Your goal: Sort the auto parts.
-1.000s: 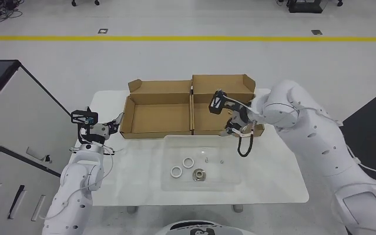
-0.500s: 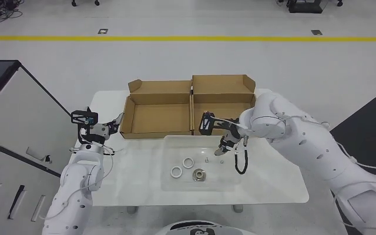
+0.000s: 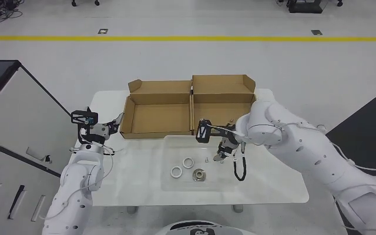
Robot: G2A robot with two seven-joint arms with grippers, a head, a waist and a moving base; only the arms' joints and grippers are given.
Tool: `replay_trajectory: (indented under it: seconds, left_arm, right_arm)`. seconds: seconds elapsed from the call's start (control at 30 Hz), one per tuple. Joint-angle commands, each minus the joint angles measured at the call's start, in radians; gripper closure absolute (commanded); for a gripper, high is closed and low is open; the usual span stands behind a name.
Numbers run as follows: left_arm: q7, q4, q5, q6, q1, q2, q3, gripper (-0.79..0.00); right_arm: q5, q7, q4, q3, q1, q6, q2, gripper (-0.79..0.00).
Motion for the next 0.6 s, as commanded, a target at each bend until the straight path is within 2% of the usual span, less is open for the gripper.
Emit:
replay_trajectory:
  seconds: [0.0, 0.2, 0.57]
  left_arm:
    - [0.000, 0.000, 0.000, 0.000, 0.000, 0.000, 0.000, -0.785]
    - [0.000, 0.000, 0.000, 0.000, 0.000, 0.000, 0.000, -0.785]
    - [0.000, 0.000, 0.000, 0.000, 0.000, 0.000, 0.000, -0.785]
  right_arm:
    - [0.004, 0.023, -0.005, -0.048, 0.026, 0.023, 0.004, -0.785]
    - [0.045, 0.070, 0.028, -0.175, 0.117, 0.070, 0.008, -0.785]
    - [0.094, 0.019, 0.114, -0.369, 0.233, 0.019, -0.016, -0.785]
